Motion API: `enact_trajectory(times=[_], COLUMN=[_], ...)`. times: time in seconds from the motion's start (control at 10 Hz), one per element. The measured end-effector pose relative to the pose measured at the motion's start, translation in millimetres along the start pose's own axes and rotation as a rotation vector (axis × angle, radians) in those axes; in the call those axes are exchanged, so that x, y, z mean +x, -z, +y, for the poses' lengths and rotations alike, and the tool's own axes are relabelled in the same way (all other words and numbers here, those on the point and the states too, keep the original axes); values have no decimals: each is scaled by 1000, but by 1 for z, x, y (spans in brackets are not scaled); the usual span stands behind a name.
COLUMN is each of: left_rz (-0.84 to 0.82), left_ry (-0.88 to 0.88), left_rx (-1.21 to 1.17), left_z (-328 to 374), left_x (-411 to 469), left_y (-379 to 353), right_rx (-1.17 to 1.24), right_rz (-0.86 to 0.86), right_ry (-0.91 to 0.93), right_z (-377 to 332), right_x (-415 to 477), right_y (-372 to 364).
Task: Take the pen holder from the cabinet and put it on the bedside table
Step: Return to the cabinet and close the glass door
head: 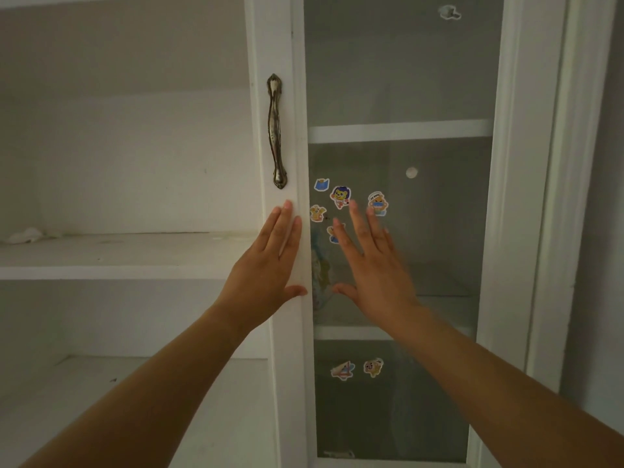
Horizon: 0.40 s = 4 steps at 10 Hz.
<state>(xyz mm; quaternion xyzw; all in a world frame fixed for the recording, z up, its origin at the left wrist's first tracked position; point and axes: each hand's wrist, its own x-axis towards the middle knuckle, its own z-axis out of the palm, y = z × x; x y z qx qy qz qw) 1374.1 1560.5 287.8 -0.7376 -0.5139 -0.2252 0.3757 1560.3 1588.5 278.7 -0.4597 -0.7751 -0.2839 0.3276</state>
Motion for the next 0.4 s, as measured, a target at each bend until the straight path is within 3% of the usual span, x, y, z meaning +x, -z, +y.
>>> enact_trajectory(times=[0.2,0.4], left_rz=[-78,-33], left_ry=[74,91], left_rx=[23,-46], left_z=[4,14], left_x=[-2,-12], left_y=[15,49], right_rx=[101,194], right_rz=[-35,-4], right_ry=[25,-16], right_z=[0,-12], right_x=[-3,-18], right_y=[16,49])
